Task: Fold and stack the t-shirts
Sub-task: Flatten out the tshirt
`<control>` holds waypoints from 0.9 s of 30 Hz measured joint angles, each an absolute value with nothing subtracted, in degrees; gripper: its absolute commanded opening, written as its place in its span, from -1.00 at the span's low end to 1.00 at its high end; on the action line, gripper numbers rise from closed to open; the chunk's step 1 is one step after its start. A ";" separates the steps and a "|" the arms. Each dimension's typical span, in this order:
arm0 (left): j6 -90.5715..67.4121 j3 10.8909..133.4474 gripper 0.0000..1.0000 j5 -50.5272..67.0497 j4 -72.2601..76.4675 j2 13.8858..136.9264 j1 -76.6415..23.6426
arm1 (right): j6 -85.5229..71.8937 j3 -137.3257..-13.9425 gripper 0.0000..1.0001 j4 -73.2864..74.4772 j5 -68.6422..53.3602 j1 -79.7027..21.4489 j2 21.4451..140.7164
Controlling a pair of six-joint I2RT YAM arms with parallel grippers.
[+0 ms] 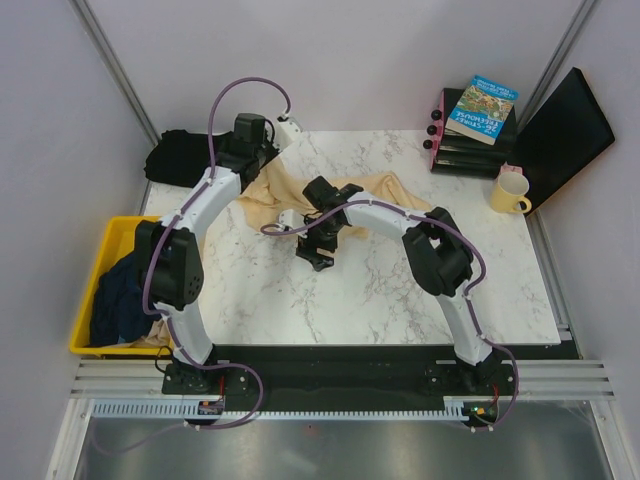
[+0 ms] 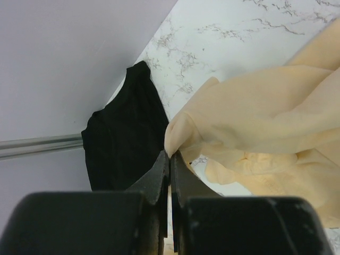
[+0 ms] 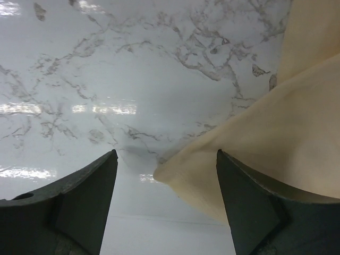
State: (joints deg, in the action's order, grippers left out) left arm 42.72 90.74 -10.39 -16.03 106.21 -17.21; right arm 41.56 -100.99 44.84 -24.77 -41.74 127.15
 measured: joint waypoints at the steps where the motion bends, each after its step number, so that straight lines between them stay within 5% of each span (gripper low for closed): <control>1: 42.70 90.67 -0.96 -10.39 -16.01 106.21 -17.21 | 41.50 -100.86 0.62 44.66 -24.60 -41.74 127.20; 4: 42.65 89.73 -0.97 -10.39 -15.81 106.15 -17.21 | 39.66 -99.98 0.55 41.52 -21.91 -41.74 127.26; 7: 42.65 88.97 -0.96 -10.44 -15.66 105.80 -17.21 | 38.20 -98.96 0.19 37.95 -18.94 -41.76 127.24; 11: 42.68 88.40 -0.97 -10.50 -15.25 104.84 -17.21 | 36.51 -97.91 -1.00 35.00 -17.04 -41.87 127.00; 27: 49.21 84.77 -0.96 -11.35 -13.15 99.90 -15.07 | 48.23 -97.45 -1.00 39.05 10.26 -36.03 117.56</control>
State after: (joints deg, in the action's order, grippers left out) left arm 49.21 84.77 -11.35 -13.15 99.90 -15.07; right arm 48.23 -97.45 39.05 10.26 -36.03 117.56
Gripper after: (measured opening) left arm 0.025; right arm 0.011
